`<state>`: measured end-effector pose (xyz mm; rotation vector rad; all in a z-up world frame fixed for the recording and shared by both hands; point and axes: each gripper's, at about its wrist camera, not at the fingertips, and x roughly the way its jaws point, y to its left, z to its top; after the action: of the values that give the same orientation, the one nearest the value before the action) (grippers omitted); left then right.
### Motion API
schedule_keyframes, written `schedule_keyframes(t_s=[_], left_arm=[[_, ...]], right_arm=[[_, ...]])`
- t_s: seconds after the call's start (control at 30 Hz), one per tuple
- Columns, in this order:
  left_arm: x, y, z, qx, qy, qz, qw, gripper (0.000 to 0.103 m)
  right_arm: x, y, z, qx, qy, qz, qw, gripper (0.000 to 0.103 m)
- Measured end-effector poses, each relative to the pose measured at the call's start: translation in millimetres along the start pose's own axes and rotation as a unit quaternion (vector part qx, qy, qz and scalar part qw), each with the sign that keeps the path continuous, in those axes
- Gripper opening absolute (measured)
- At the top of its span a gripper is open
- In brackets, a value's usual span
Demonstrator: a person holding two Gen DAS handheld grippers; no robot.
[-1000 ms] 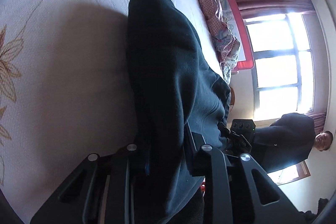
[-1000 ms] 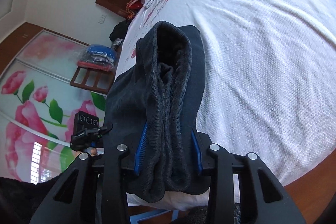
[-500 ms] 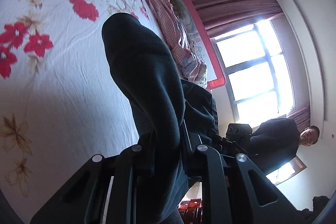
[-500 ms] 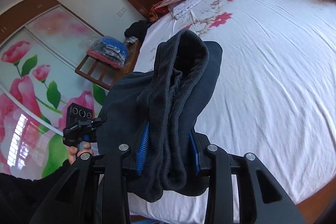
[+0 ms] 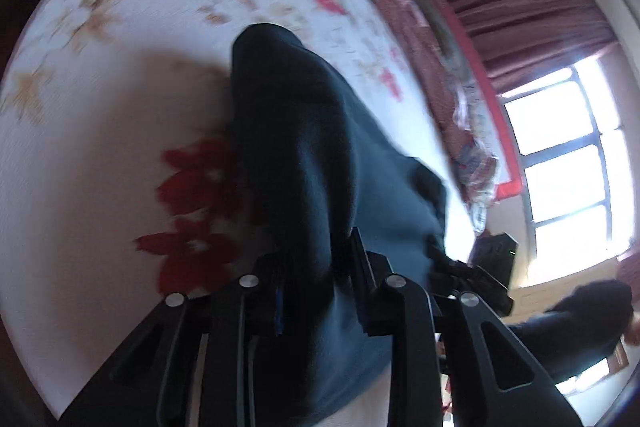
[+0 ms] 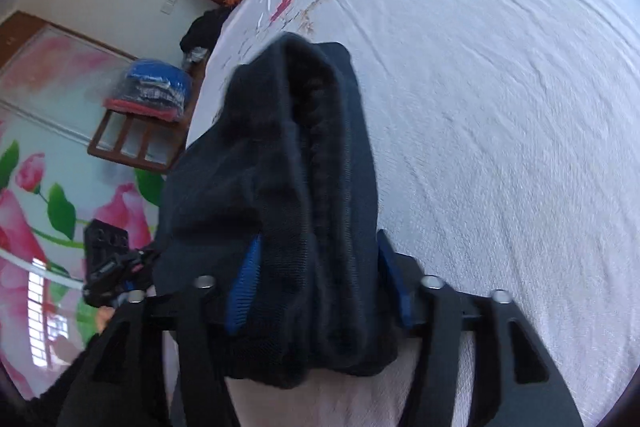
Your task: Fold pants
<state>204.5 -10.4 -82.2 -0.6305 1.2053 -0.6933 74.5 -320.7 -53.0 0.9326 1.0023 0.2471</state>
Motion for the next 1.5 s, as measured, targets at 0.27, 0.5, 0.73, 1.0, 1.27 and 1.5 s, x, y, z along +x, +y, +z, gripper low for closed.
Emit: schedule_keyframes(t_s=[0.27, 0.5, 0.73, 1.0, 1.27, 1.5], left_arm=[[-64, 2, -35, -0.002, -0.080, 0.000, 0.9968, 0.070], [-43, -110, -67, 0.178, -0.049, -0.043, 0.9818, 0.084], [48, -143, -92, 0.255, 0.061, -0.047, 0.9639, 0.084], [60, -140, -113, 0.291, 0.096, -0.022, 0.9517, 0.084], [27, -146, -120, 0.274, 0.066, -0.021, 0.9593, 0.085], [38, -122, -122, 0.241, 0.088, -0.023, 0.9662, 0.085]], right_arm=[[-90, 39, -11, -0.072, -0.075, -0.037, 0.994, 0.063], [-36, 70, 62, -0.068, -0.061, -0.106, 0.990, 0.063], [-2, 72, 71, -0.087, -0.041, -0.180, 0.979, 0.005], [-8, 50, 60, -0.091, -0.058, -0.202, 0.973, 0.003], [-63, 86, -1, -0.102, -0.075, -0.125, 0.984, 0.004], [-37, 31, -40, -0.041, -0.032, -0.104, 0.993, 0.002]])
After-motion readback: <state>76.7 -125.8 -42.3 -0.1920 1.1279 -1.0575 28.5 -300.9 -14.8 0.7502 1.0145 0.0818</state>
